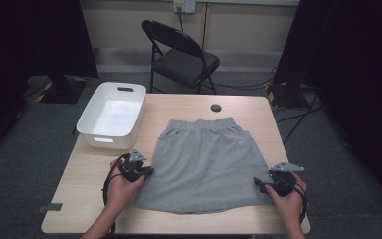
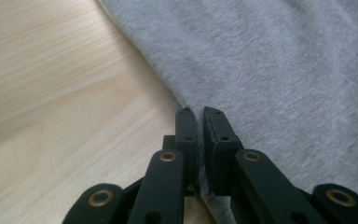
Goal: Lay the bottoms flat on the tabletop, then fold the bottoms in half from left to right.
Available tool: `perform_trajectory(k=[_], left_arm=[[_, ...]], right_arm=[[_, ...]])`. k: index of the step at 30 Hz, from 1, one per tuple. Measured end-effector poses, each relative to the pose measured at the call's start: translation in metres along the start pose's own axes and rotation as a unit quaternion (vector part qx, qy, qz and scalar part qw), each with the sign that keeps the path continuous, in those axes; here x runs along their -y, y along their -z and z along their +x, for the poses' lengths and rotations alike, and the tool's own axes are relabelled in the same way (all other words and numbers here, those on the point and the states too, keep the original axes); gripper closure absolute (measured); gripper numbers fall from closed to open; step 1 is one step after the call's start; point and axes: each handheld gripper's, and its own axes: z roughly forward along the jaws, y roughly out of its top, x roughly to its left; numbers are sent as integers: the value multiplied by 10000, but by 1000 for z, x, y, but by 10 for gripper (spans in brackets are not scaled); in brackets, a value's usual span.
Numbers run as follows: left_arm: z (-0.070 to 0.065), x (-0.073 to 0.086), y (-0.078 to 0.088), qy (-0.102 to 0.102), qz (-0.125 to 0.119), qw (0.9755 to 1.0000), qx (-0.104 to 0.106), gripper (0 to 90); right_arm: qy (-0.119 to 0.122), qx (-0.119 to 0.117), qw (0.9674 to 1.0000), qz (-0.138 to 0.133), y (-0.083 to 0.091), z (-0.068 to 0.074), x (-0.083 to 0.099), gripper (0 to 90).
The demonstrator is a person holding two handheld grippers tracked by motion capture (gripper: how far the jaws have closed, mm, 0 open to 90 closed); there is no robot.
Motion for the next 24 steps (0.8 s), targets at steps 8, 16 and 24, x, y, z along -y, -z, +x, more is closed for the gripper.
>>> perform_trajectory(k=[8, 16, 24], left_arm=[[7, 7, 6, -55, -67, 10000, -19, 830], [6, 1, 10, -287, -425, 9986, -103, 322], [10, -11, 12, -280, -543, 9981, 50, 194]], right_arm=[[-2, -67, 10000, -18, 2, -1, 3, 279], [34, -83, 10000, 0, 1, 2, 0, 244], [-18, -319, 9993, -167, 3, 12, -9, 200]])
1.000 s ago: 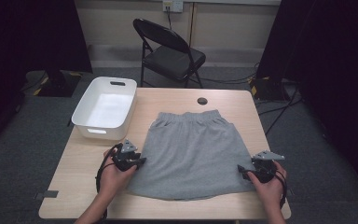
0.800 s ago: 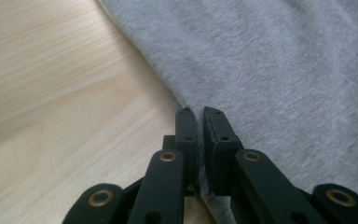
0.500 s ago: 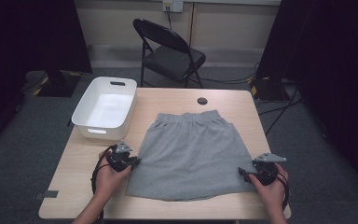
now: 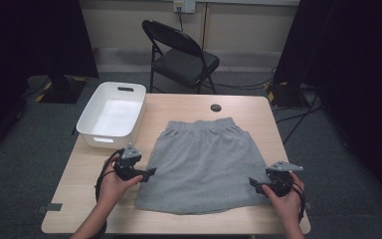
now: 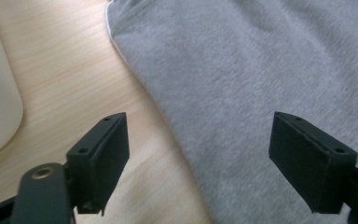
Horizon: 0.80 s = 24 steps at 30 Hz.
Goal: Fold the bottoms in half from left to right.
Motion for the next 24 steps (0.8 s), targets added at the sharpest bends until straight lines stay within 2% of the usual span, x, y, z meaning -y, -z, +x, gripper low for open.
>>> perform_trajectory(k=[2, 8, 11, 14, 17, 19, 24], left_arm=[[-1, -2, -2, 35, 15, 9999, 99, 189], [-2, -10, -8, -7, 132, 9998, 172, 179], [-1, -13, -12, 71, 141, 9996, 239, 177], [1, -17, -18, -27, 90, 9997, 242, 170], [1, -22, -23, 73, 62, 9995, 288, 167], [1, -26, -26, 14, 58, 9996, 283, 163], [1, -36, -31, 44, 40, 9996, 287, 163]], right_arm=[[15, -84, 10000, -21, -1, 3, -2, 199], [175, -282, 9994, 9, -5, 19, -11, 193], [206, -385, 9990, 20, -9, 27, -14, 193], [257, -486, 9985, 61, -14, 35, -17, 193], [347, -555, 9978, 84, -19, 44, -19, 195], [380, -597, 9975, 66, -20, 49, -21, 196], [518, -690, 9963, 9, -22, 63, -27, 199]])
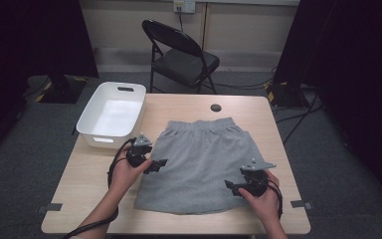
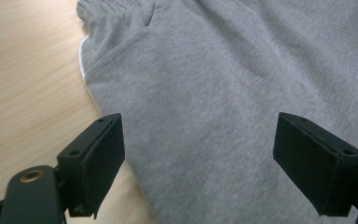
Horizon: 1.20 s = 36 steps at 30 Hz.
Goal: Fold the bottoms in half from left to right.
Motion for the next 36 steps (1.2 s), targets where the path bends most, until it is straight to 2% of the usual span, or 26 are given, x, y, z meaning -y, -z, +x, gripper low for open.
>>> perform_trajectory(k=[3, 5, 8, 13, 16, 21, 23, 26, 29, 32, 36], left_arm=[[0, -6, -3, -74, 38, 10000, -52, 163], [-1, -9, -5, -209, 68, 9997, -118, 163], [-3, -14, -9, -197, 53, 9998, -77, 160], [-3, -21, -18, -203, 28, 9998, -17, 161], [-2, -26, -21, -265, 82, 9996, -78, 161], [2, -34, -28, -238, 66, 9996, -110, 161], [5, -37, -31, -306, 98, 9994, -146, 161], [8, -40, -35, -264, 39, 9995, -186, 161], [10, -43, -39, -325, 37, 9992, -218, 162], [13, -46, -42, -285, 20, 9994, -207, 161], [16, -51, -47, -238, -46, 9993, -300, 169]], right_arm=[[60, -104, 9999, -53, -2, 9, -5, 201], [137, -176, 9997, -103, -4, 14, -8, 203], [136, -261, 9995, -152, -7, 22, -13, 204], [288, -381, 9987, -198, -13, 34, -20, 205], [352, -457, 9981, -224, -15, 40, -23, 207], [492, -575, 9969, -217, -20, 51, -26, 212], [545, -616, 9964, -209, -22, 56, -27, 213], [586, -707, 9956, -210, -25, 62, -28, 213], [667, -736, 9948, -220, -26, 66, -29, 215], [670, -816, 9941, -239, -28, 70, -30, 218], [687, -913, 9931, -246, -31, 75, -30, 219]])
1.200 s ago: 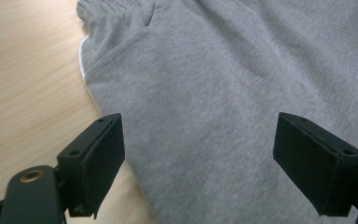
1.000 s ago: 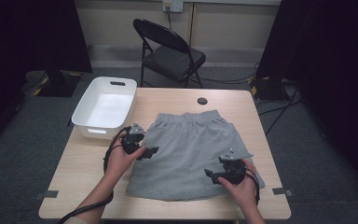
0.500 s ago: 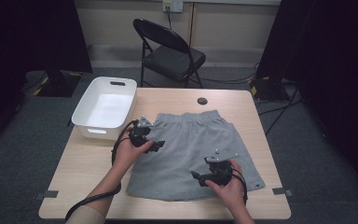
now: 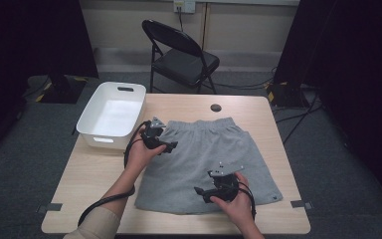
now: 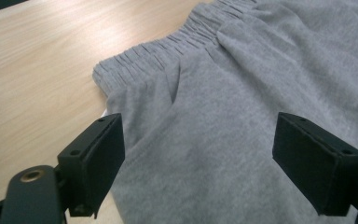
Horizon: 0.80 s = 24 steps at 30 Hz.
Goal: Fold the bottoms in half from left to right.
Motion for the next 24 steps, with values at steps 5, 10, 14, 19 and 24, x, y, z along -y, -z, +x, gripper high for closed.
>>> perform_trajectory(k=[5, 10, 14, 19, 24], left_arm=[[3, 2, -8, 43, 64, 9999, -143, 202], [5, 6, -13, 28, 122, 9994, -317, 248], [2, 7, -16, 15, 146, 9994, -316, 260], [2, 9, -19, 83, 159, 9992, -358, 260], [-1, 15, -13, 57, 170, 9993, -319, 261]], right_arm=[[159, -88, 9998, 27, -5, 8, -2, 228], [273, -163, 9995, 74, -10, 15, -3, 240], [322, -141, 9993, 130, -11, 15, -2, 243], [244, -54, 9995, 188, -12, 9, 3, 246], [142, 110, 9997, 156, -1, -5, 6, 259]])
